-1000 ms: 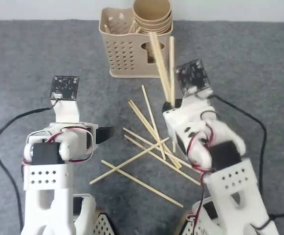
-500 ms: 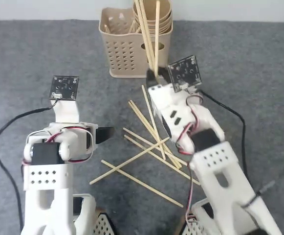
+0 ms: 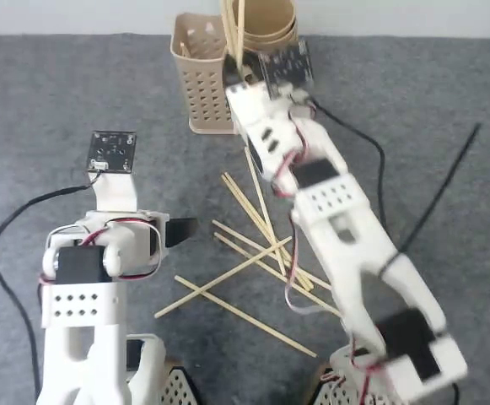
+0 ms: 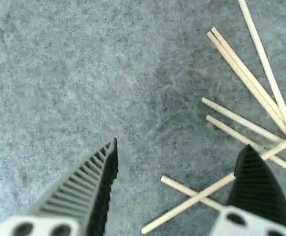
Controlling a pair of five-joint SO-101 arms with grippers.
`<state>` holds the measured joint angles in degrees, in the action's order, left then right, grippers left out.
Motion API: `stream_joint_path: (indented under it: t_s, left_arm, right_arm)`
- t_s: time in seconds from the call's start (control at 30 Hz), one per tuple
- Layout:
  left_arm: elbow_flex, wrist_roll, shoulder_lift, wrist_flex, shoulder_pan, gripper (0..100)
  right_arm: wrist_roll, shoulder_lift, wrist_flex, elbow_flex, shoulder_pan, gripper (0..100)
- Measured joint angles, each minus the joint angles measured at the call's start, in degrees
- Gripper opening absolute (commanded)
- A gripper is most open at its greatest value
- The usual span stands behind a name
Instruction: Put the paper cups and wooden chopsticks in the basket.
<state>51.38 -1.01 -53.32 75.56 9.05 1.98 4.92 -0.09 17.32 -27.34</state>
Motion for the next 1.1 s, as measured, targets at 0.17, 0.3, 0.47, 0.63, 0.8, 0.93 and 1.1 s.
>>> stream_joint_path:
  t_s: [0.17,0.3,0.47,0.63,0.8,0.93,1.1]
  left_arm:
    - [1.67,-0.09,0.00,-2.02,2.64,36]
    - [1.93,-0.09,0.00,-2.64,2.55,36]
    - [1.93,0.00,0.00,-2.64,2.55,36]
    - [1.93,0.00,0.00,-2.64,2.55,36]
    - [1.93,0.00,0.00,-2.64,2.55,36]
    - [1.93,0.00,0.00,-2.64,2.55,36]
    - [1.93,0.00,0.00,-2.64,2.55,36]
  right_arm:
    - [-0.09,-9.85,0.00,-15.82,0.09,0.8]
    - [-0.18,-15.74,0.00,-27.87,0.00,0.8]
    - [-2.02,-24.44,0.00,-40.26,0.09,0.8]
    - [-2.02,-36.57,0.00,-53.45,0.09,0.8]
    - [-2.02,-46.24,0.00,-60.57,0.00,0.8]
    - [-2.02,-51.52,0.00,-64.79,-0.09,1.3]
    - [-2.02,-52.75,0.00,-67.08,-0.09,10.6]
